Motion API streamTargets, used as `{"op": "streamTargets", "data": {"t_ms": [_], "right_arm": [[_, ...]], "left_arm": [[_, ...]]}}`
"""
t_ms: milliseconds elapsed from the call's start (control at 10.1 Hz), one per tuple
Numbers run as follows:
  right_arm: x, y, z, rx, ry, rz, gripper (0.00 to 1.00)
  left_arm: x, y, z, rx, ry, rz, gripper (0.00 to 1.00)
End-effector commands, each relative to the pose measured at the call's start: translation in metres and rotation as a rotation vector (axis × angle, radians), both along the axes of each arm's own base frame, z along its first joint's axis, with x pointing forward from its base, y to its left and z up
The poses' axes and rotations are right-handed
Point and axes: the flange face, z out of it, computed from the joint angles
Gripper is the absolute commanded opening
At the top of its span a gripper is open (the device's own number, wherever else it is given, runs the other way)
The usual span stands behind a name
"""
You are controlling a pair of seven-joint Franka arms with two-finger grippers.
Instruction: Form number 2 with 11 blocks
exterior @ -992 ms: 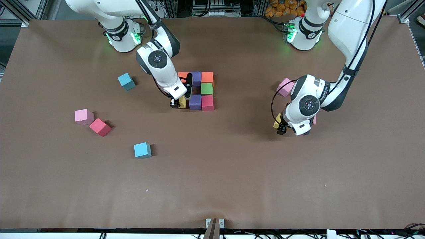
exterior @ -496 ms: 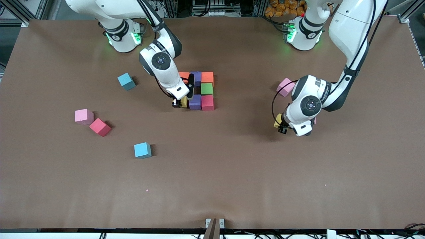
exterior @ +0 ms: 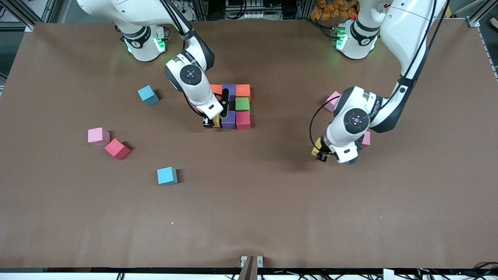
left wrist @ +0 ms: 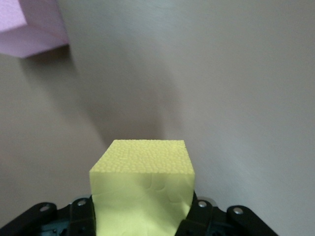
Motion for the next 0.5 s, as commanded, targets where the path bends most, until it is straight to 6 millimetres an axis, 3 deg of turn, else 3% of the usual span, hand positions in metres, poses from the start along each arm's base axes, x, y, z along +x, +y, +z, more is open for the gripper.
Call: {"op": "streamTargets", "data": {"t_ms": [0,198,397], "right_arm": [[-0.001,0.011,0.0,0.007,-0.005,-0.015,0.24],[-0.002,0.013,-0.004,0.004,-0.001,-0.026,0.25],[-0.005,0.017,-0.007,0.001,0.002,-0.019,0.34]], "left_arm": [[0.0,-0.047,0.018,-0.004,-0.026,-0.085,0.28],[0.004,-0.068,0.017,0.012,-0.06,-0.149,0.28],[0.004,-0.097,0.016,-0.008,-0.072,-0.186,0.29]]}}
